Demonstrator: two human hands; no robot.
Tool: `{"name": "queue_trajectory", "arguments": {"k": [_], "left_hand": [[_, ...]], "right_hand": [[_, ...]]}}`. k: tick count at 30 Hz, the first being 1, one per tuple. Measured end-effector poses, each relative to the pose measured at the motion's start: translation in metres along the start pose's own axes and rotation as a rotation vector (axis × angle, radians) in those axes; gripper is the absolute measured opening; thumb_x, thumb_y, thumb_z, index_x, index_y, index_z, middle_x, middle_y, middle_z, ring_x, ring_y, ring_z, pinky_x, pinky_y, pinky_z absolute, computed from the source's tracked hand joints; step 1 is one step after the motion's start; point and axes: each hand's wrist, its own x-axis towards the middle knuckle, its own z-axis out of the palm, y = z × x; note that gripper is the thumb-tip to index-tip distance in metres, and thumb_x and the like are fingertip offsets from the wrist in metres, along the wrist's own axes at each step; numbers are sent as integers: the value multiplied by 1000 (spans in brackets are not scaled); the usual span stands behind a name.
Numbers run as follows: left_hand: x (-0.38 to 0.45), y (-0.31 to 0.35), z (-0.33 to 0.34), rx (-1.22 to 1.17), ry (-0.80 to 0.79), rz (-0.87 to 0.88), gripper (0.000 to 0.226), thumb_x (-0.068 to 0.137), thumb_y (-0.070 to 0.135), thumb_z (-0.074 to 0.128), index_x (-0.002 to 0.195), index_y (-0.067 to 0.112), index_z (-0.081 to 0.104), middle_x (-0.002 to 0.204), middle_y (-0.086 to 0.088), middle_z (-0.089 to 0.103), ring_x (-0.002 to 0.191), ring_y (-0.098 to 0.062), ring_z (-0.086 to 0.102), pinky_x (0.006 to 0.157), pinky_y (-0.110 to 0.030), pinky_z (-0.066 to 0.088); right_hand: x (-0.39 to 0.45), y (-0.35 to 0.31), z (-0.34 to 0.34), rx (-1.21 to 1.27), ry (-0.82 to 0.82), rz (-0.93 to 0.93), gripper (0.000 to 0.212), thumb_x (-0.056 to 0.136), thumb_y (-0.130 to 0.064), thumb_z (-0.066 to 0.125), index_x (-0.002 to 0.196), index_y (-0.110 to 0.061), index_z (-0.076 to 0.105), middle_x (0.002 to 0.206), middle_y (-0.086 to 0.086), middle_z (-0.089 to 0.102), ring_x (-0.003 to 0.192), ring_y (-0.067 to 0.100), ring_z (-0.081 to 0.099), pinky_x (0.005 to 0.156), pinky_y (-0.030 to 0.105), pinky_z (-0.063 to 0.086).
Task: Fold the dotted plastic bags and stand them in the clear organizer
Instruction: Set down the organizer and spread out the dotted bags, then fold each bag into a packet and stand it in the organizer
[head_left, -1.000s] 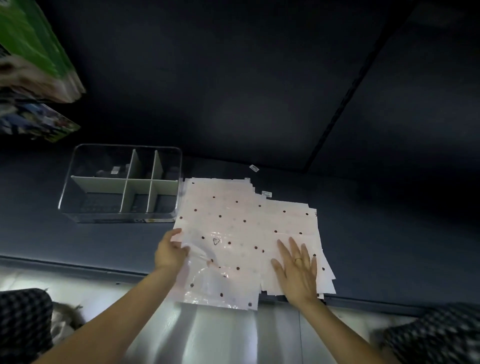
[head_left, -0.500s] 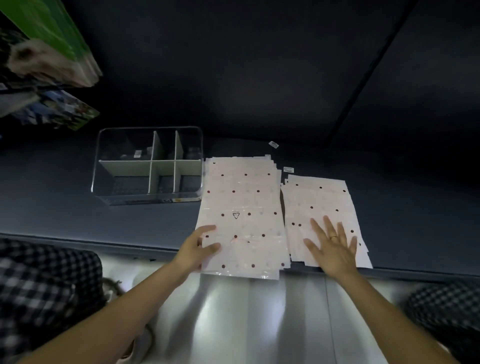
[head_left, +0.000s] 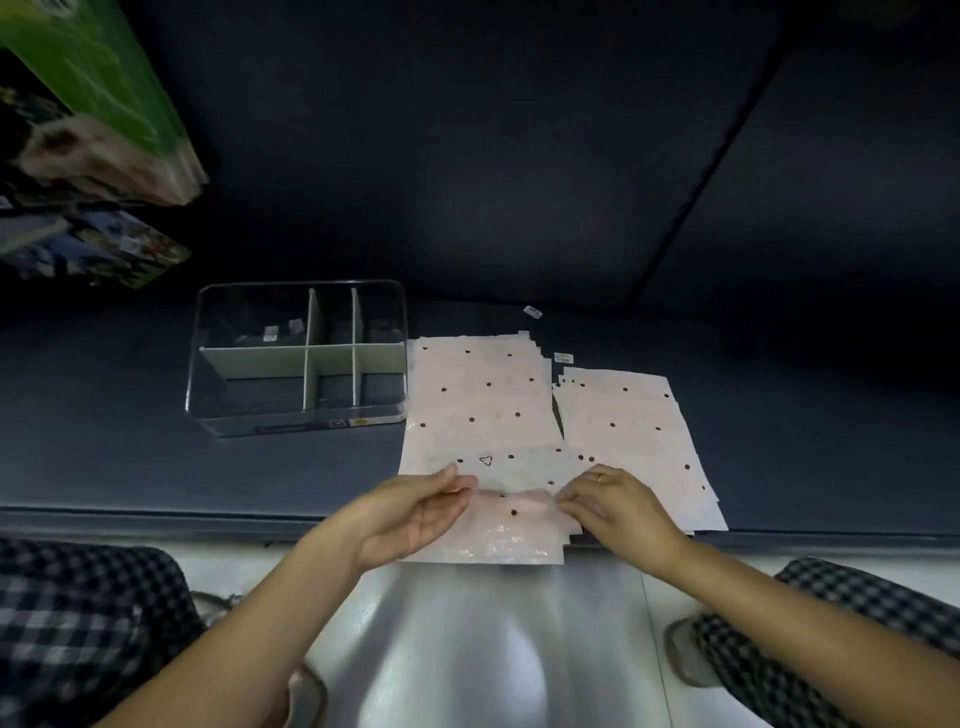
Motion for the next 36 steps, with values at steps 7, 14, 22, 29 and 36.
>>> {"name": "queue_trajectory", "arguments": {"k": [7,14,22,29,36], "left_hand": [[2,29,-8,102,228,253,45,88,54,49,101,15,69,81,-6,73,70,-14,70,56,-22,55],[34,0,-4,797,747,973,10,94,31,54,98,26,61,94,7,59,85,-14,57,72,-29,45],[51,-56,-29,1985,351,947,67,85,54,58,136,11,50,146,-7,42,135,-26,38,111,-40,19],[55,-64,-42,2216,348,711,76,87,65,23,141,16,42,148,-9,37,136,-25,35,105,-42,21],[56,-70,-45,2217,366,664,73,86,68,18,143,27,37,146,-22,36,135,-33,36,109,-44,22]], "right_hand": [[46,-15,-44,196,-172,61,11,90,-26,62,90,-18,71,79,-19,60,81,-3,53,75,10,37],[136,4,-31,2,-227,246,14,93,-24,55,92,-14,65,89,0,61,92,21,57,79,32,43],[159,28,25,-29,-141,368,21,95,-28,52,103,-15,66,107,6,66,108,26,53,89,35,43],[129,17,44,131,289,224,29,95,-21,54,123,-18,62,129,1,55,127,22,42,112,37,26],[43,-15,87,-235,118,-183,48,96,-38,41,135,-12,51,144,4,44,136,24,37,115,40,24]]}}
